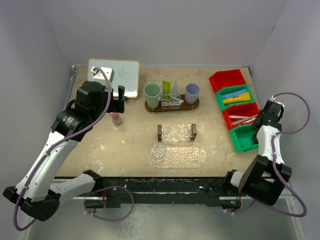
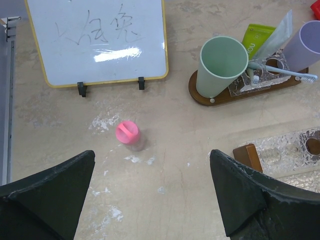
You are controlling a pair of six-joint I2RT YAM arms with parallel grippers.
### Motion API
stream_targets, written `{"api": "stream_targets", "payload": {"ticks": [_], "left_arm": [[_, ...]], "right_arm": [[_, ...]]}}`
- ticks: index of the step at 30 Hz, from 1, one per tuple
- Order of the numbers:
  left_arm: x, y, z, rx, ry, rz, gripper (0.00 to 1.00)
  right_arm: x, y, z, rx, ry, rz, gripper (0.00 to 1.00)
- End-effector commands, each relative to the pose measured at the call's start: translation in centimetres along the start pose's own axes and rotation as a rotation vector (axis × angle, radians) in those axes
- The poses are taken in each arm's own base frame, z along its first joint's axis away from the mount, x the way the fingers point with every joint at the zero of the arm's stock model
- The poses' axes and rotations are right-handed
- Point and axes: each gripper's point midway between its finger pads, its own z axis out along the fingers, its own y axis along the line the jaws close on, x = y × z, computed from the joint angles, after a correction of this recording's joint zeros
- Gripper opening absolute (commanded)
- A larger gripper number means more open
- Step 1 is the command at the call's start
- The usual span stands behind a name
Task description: Prepare toiletry sets of a toothbrush and toothpaste on the tray
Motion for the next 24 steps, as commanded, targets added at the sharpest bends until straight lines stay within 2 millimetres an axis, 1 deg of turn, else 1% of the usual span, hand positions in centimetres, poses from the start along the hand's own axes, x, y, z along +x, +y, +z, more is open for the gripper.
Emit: {"api": "stream_targets", "payload": {"ticks": [1, 3, 6, 9, 15, 16, 19, 24], "left_arm": [[-2.4, -0.4, -0.6, 0.019, -0.066, -0.023, 0.93], [-2.4, -0.4, -0.6, 0.018, -0.065, -0.022, 0.93], [-2.6, -0.2, -0.7, 0.01, -0.067, -0.022, 0.93], [-2.7, 0.0, -0.8, 0.001, -0.067, -0.024, 0.93], [-2.8, -0.1, -0.6, 0.006, -0.075, -0.036, 0.93], [-2.9, -0.1, -0.7, 0.006, -0.076, -0.037, 0.93], [-3.0, 0.0, -1.0, 0.004, -0.081, -0.035, 0.93], [-3.1, -0.2, -1.3, 0.025, -0.098, -0.046, 0.93]], "right_arm": [[-0.7, 0.5, 0.9, -0.032, -0.025, -0.043, 0.33], [-0.5, 0.3, 1.2, -0.021, -0.017, -0.051, 0.27], [-0.6, 0.3, 1.5, -0.023, -0.015, -0.062, 0.22], [-0.7, 0.4, 1.6, -0.028, -0.021, -0.084, 0.16], [-1.2, 0.1, 1.3, -0.012, -0.03, -0.086, 0.01], [-1.3, -0.1, 1.2, -0.006, -0.032, -0.084, 0.0], [-1.7, -0.2, 0.5, -0.002, -0.044, -0.073, 0.0], [-2.8, 0.8, -1.8, -0.085, -0.085, -0.066, 0.0]]}}
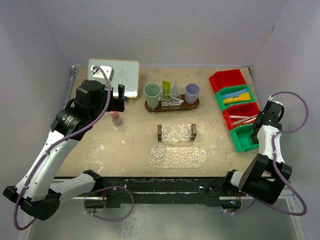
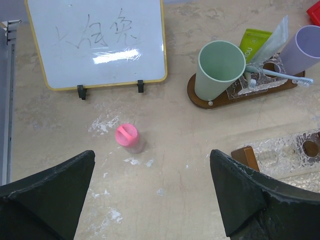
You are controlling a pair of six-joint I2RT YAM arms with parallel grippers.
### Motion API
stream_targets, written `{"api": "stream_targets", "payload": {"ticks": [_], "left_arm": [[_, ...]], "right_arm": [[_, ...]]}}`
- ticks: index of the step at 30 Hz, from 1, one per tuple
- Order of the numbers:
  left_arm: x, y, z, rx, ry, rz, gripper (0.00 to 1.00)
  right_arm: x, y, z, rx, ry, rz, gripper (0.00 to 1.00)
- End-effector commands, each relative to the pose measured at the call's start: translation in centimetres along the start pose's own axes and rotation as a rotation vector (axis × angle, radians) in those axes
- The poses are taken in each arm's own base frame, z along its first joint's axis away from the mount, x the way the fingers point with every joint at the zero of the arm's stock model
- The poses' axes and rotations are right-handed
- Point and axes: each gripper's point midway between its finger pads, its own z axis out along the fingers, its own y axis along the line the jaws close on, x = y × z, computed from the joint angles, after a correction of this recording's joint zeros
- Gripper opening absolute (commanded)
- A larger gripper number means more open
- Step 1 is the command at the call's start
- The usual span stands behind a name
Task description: Prepare toiletry sets of a toothbrush and toothpaste on the tray
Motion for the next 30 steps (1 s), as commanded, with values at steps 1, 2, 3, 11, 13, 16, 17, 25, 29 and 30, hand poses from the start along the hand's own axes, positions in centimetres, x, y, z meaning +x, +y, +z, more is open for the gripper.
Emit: {"api": "stream_targets", "payload": {"ticks": [1, 2, 3, 11, 13, 16, 17, 25, 29, 30], "left_arm": [[-2.6, -0.1, -1.4, 0.024, -0.098, -0.045, 0.93], [-2.7, -0.1, -1.5, 0.026, -0.101, -0.044, 0.93], [-2.8, -0.1, -1.6, 0.026, -0.105, -0.043, 0.93], [-3.2, -0.2, -2.8, 0.05, -0.138, -0.051, 0.93], [-3.3, -0.2, -3.0, 0.051, -0.144, -0.05, 0.93], [-3.5, -0.3, -3.5, 0.059, -0.154, -0.051, 0.93], [-3.7, -0.3, -3.7, 0.062, -0.16, -0.052, 0.93], [-4.0, -0.3, -4.3, 0.072, -0.175, -0.057, 0.93], [-4.4, -0.2, -4.3, 0.064, -0.176, -0.055, 0.93], [-4.5, -0.3, -4.2, 0.067, -0.172, -0.055, 0.93]], "right_arm": [[-3.2, 0.2, -3.0, -0.046, -0.104, 0.023, 0.0], [-3.5, -0.4, -3.4, -0.018, -0.115, 0.026, 0.0], [-3.4, -0.7, -3.7, -0.001, -0.112, 0.036, 0.0], [-3.2, -3.3, -8.9, 0.094, -0.138, 0.021, 0.0], [-3.9, -2.3, -10.2, 0.035, -0.167, -0.025, 0.0], [-5.4, 0.5, -12.4, -0.099, -0.22, -0.142, 0.0], [-5.8, 1.1, -13.2, -0.125, -0.238, -0.178, 0.0], [-4.1, 7.6, -19.5, -0.413, -0.261, -0.444, 0.0], [-0.1, 10.0, -20.9, -0.504, -0.159, -0.414, 0.0], [0.9, 10.4, -21.1, -0.506, -0.139, -0.412, 0.0]]}}
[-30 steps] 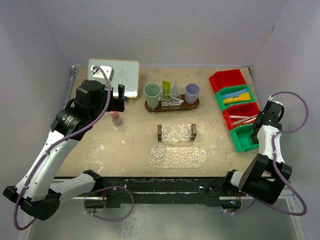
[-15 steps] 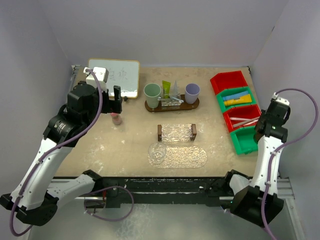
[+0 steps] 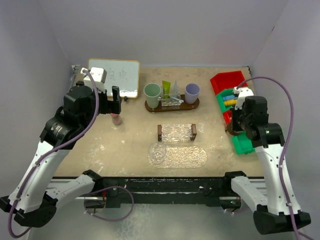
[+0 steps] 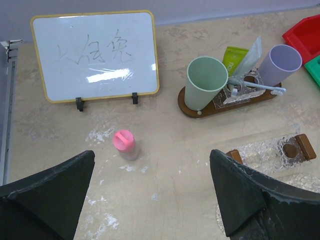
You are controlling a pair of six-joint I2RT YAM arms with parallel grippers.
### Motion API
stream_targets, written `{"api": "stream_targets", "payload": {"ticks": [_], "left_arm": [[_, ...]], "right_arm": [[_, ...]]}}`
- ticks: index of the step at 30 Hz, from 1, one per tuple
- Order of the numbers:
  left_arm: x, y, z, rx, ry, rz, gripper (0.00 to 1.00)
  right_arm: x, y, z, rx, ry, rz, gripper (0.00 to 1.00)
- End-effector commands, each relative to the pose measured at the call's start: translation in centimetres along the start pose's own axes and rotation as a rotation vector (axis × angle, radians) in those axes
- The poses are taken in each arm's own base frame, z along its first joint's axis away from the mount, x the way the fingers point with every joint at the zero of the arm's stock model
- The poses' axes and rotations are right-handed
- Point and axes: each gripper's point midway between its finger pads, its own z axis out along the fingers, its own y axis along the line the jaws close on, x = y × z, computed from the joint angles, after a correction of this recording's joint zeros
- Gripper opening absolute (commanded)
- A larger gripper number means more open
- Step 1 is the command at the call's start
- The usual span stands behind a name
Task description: Prepare toiletry sets of a toothbrush and toothpaste on the tray
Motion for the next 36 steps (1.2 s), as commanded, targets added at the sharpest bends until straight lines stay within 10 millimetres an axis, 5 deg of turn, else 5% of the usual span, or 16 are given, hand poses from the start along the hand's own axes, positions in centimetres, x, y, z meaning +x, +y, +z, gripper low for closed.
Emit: {"api": "stream_targets", "payload": {"ticks": [1, 9, 12, 18, 36], "left_arm": [[-3.1, -0.6, -0.6, 0.024, -0.077, -0.034, 0.93], [-3.9, -1.8, 0.3, 0.062, -0.06, -0.061, 0.93], [-4.1, -2.1, 0.6, 0.064, -0.055, -0.071, 0.93], [-3.9, -2.6, 1.0, 0.081, -0.032, -0.086, 0.93], [-2.9, -3.6, 1.2, 0.116, 0.026, -0.146, 0.93]], "right_arm": [[1.7, 3.2, -1.6, -0.043, 0.04, 0.027, 0.0], [3.6, 9.6, -0.9, -0.103, 0.186, 0.0, 0.0], [5.4, 12.0, -0.3, -0.087, 0.237, 0.124, 0.0], [8.4, 15.9, 0.8, -0.046, 0.208, 0.023, 0.0], [10.0, 19.3, 3.7, 0.019, 0.114, -0.063, 0.0]]}}
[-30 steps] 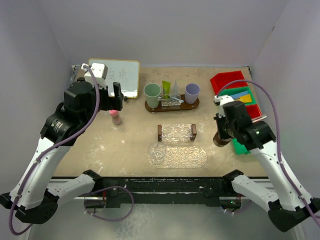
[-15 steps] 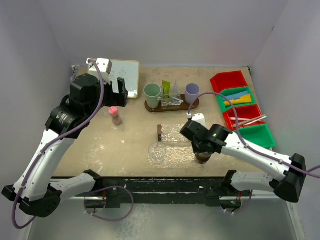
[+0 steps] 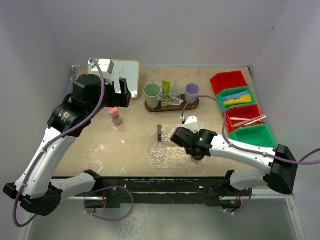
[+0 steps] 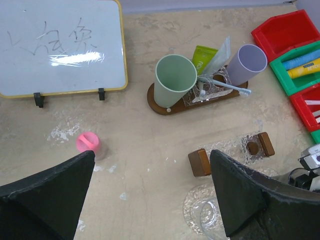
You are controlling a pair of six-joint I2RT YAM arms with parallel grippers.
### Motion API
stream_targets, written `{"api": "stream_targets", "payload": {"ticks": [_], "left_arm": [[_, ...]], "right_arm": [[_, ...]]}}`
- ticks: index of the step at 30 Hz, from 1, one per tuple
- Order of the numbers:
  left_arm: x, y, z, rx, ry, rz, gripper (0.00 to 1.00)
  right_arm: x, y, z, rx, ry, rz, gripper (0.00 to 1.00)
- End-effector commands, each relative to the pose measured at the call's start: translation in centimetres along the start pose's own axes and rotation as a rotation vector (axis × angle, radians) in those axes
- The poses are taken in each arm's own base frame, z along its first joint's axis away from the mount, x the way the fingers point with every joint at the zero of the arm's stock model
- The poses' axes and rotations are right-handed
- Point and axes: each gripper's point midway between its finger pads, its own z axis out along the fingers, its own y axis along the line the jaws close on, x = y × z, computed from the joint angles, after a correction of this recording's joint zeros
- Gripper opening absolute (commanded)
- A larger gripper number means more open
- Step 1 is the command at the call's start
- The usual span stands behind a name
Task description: Prepare toiletry sets of a toothbrush and toothpaste on the tray
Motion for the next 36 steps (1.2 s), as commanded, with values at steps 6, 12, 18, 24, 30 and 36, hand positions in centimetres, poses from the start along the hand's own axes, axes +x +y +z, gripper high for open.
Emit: {"api": "stream_targets", "payload": {"ticks": [6, 12, 18, 24, 30, 36], "left_arm": [[-1.8, -0.3, -1.4, 0.016, -0.054, -0.031, 0.93], [-1.6, -0.1, -1.4, 0.008, -0.053, -0.03, 0.93], [-1.2, 0.0, -1.0, 0.003, -0.043, -0.022, 0.93], [-1.2, -0.3, -0.5, 0.012, -0.041, -0.018, 0.93], [-1.2, -0.2, 0.1, 0.001, -0.039, -0.012, 0.93], [-1.1, -0.2, 0.3, -0.004, -0.031, -0.015, 0.93]], "right_arm": [[-0.8, 0.1, 0.3, 0.051, -0.047, 0.009, 0.0], [-0.2, 0.7, 0.2, 0.033, -0.019, -0.016, 0.03], [-0.7, 1.0, -0.6, -0.01, -0.025, -0.018, 0.18], [-1.7, 1.0, -2.2, -0.084, -0.064, -0.008, 0.33], [-6.2, -2.0, -5.0, -0.034, -0.249, -0.06, 0.58], [-13.6, -5.9, -7.7, 0.123, -0.552, -0.041, 0.83]]}}
